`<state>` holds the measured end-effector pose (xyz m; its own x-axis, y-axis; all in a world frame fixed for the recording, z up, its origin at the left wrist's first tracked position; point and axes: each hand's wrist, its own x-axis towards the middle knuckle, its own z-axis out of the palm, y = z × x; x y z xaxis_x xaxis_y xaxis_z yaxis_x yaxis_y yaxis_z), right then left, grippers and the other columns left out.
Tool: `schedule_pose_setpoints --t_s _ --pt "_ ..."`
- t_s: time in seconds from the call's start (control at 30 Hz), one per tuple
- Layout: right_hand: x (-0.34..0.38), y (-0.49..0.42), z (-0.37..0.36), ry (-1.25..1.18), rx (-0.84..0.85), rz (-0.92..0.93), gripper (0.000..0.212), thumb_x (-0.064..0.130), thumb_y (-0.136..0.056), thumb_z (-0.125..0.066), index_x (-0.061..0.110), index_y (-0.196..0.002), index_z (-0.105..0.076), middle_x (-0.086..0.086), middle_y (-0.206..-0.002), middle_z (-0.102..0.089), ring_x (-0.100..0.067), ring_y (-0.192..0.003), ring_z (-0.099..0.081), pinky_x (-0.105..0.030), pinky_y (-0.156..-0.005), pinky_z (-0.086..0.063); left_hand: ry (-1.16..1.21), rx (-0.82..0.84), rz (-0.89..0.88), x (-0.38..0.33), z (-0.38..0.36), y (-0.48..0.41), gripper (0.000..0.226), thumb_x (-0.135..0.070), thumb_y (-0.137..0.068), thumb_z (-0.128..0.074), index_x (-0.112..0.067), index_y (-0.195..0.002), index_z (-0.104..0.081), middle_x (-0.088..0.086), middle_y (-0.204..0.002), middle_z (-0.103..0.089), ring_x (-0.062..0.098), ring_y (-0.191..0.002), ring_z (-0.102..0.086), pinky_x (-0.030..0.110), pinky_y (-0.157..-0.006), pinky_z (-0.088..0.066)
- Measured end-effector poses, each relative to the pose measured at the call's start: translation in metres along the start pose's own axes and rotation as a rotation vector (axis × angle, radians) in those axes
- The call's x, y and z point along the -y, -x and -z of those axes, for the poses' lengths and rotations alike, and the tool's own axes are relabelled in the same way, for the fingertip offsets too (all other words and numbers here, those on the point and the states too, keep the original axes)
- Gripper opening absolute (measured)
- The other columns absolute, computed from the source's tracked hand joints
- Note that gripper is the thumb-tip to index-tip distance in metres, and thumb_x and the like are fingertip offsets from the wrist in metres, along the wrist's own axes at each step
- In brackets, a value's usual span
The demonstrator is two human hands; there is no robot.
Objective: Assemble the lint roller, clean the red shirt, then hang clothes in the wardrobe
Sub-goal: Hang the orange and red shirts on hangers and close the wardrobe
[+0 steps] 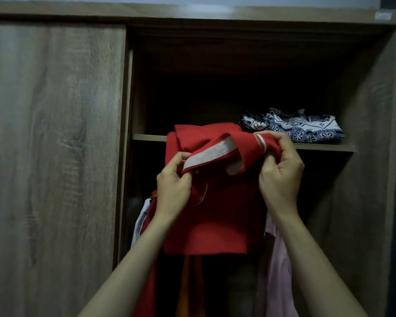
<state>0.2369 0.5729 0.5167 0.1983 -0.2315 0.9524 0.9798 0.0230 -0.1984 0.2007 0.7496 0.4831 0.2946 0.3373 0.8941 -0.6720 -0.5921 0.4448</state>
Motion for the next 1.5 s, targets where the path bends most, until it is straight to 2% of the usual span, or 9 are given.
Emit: schedule_pose_setpoints --t_s 0.27,0.53,0.63,0.73,1.1,1.17,1.27,1.33,1.5 --pt "0.005 0.033 0.045 -0.106 0.085 -0.106 0.04 -0.012 -0.08 -0.037 0.022 -0.088 -0.056 0.017 -0.078 -0.061 0.007 -0.079 -0.054 -0.015 -0.076 -0.042 0.265 0.314 0.16 -0.034 0.015 0.043 0.019 0.007 -0.092 -0.05 -0.009 -0.086 -0.057 0.003 -0.078 -0.058 0.007 -0.073 -0.05 0.014 -0.061 -0.042" --pt "-0.057 0.159 0.089 -0.133 0.509 -0.728 0.032 0.043 -0.086 -0.04 0.025 -0.086 -0.065 -0.002 -0.094 -0.064 -0.017 -0.096 -0.056 -0.051 -0.098 -0.037 -0.249 0.543 0.337 0.046 0.024 0.13 0.027 0.007 -0.079 -0.056 -0.019 -0.077 -0.062 -0.013 -0.07 -0.065 -0.008 -0.067 -0.053 0.017 -0.065 -0.041" --pt "-0.048 0.194 0.11 -0.013 0.675 -0.728 0.051 0.065 -0.084 -0.044 0.018 -0.088 -0.061 0.003 -0.086 -0.061 -0.011 -0.085 -0.056 -0.042 -0.085 -0.044 -0.293 0.627 0.352 0.054 0.02 0.16 0.019 0.002 -0.081 -0.06 -0.015 -0.082 -0.067 -0.004 -0.08 -0.071 0.005 -0.078 -0.063 0.02 -0.071 -0.045" --pt "-0.037 0.217 0.117 0.079 0.728 -0.723 0.023 0.045 -0.079 -0.069 0.024 -0.088 -0.067 0.012 -0.081 -0.07 -0.003 -0.075 -0.063 -0.026 -0.072 -0.051 -0.305 0.708 0.316 0.054 0.016 0.174 0.012 -0.005 -0.082 -0.063 -0.017 -0.082 -0.068 -0.004 -0.08 -0.071 0.012 -0.084 -0.067 0.028 -0.076 -0.048" --pt "-0.021 0.214 0.118 -0.046 0.169 -0.863 0.01 0.021 -0.087 -0.066 0.02 -0.079 -0.073 -0.002 -0.078 -0.07 -0.012 -0.076 -0.063 -0.029 -0.071 -0.052 -0.334 0.862 0.186 0.069 0.042 0.187 0.03 -0.034 -0.076 -0.079 -0.017 -0.096 -0.065 -0.006 -0.084 -0.069 0.006 -0.08 -0.065 0.027 -0.07 -0.05" --pt "-0.024 0.214 0.118 -0.027 0.121 -0.888 0.013 0.022 -0.087 -0.067 0.012 -0.08 -0.071 -0.008 -0.079 -0.068 -0.017 -0.076 -0.062 -0.034 -0.073 -0.052 -0.346 0.856 0.091 0.068 0.049 0.19 0.042 -0.028 -0.084 -0.072 -0.026 -0.123 -0.058 -0.004 -0.108 -0.067 0.01 -0.094 -0.065 0.024 -0.078 -0.05" --pt "-0.033 0.214 0.121 0.027 0.064 -0.905 0.022 0.027 -0.086 -0.068 0.006 -0.076 -0.067 -0.01 -0.076 -0.067 -0.019 -0.072 -0.061 -0.041 -0.073 -0.052 -0.586 0.908 -0.264 0.06 0.058 0.199 0.073 -0.015 -0.094 -0.049 -0.05 -0.147 -0.013 -0.001 -0.143 -0.039 0.014 -0.105 -0.055 0.026 -0.083 -0.049" --pt "-0.037 0.213 0.122 0.044 0.049 -0.909 0.027 0.031 -0.084 -0.069 0.005 -0.077 -0.065 -0.013 -0.074 -0.067 -0.02 -0.071 -0.061 -0.043 -0.072 -0.053 -0.702 0.903 -0.541 0.064 0.061 0.207 0.065 -0.011 -0.093 -0.044 -0.044 -0.145 -0.028 0.007 -0.143 -0.04 0.02 -0.098 -0.056 0.033 -0.083 -0.05" --pt "-0.033 0.208 0.117 -0.012 0.07 -0.89 0.019 0.027 -0.085 -0.069 0.012 -0.073 -0.07 -0.007 -0.071 -0.066 -0.018 -0.069 -0.06 -0.037 -0.067 -0.051 -0.543 0.694 -0.193 0.078 0.054 0.209 0.066 0.011 -0.074 -0.066 -0.027 -0.127 -0.058 0.007 -0.132 -0.052 0.025 -0.114 -0.057 0.043 -0.083 -0.055"
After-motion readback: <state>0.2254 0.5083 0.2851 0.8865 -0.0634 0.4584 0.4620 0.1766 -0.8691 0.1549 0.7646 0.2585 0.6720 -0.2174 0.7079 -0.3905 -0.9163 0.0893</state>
